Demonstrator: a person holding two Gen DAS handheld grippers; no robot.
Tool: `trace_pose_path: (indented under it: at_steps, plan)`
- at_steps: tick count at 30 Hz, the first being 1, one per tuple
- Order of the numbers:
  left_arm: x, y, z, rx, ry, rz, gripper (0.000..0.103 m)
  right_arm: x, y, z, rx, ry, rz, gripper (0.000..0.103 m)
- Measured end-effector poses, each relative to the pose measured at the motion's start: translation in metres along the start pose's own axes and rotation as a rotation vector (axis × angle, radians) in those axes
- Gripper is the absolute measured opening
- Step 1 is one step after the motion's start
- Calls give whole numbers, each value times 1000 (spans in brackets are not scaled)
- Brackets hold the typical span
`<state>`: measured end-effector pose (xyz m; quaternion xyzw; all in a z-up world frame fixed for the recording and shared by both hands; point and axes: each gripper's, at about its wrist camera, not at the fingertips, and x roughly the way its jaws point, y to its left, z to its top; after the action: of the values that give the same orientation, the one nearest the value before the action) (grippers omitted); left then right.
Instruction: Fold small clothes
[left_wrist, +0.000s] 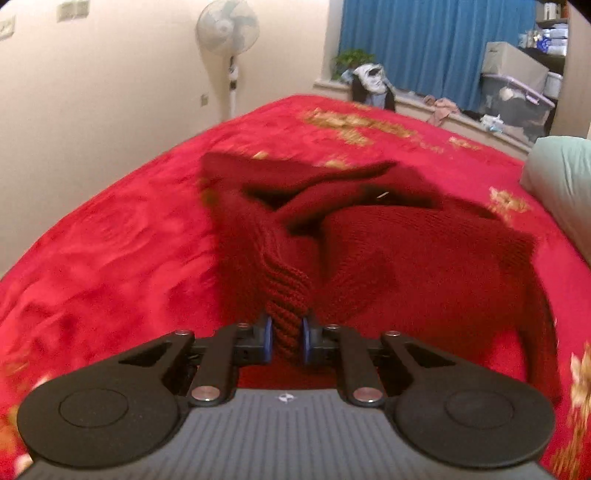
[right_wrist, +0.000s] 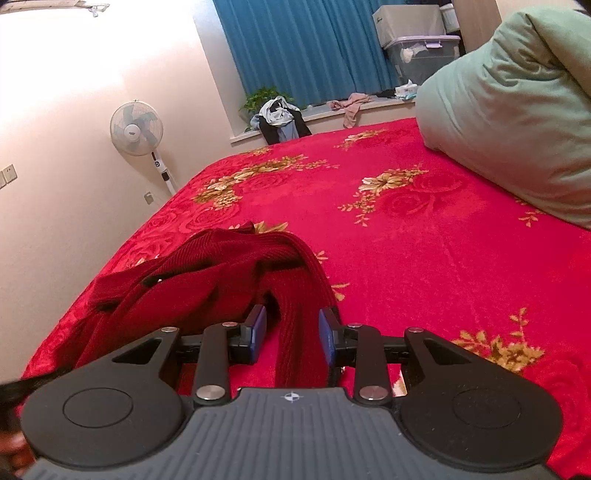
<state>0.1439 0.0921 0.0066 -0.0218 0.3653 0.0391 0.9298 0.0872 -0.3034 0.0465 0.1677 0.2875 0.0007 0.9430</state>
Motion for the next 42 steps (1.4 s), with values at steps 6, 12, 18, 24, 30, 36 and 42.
trace_pose_path:
  at_steps: [6,12,18,24,30,36,42]
  plan:
    - [5,79,13,-48,149,-103,22,1,10,-11,-33,9,4,33]
    - [20,109,13,-174,108,-89,52,14,20,-26,-38,34,44,35]
    - [36,90,20,-215,157,-103,77,36,33,-52,-55,98,103,46]
    - [69,102,5,-290,332,6,77,76,43,-59,-13,140,177,63]
    - [76,108,-9,-292,382,-23,77,141,59,-66,64,229,182,64]
    - [76,100,-9,-259,369,-62,74,178,97,-69,-45,239,130,65]
    - [72,92,-6,-200,339,-118,12,184,121,-69,-204,208,113,18]
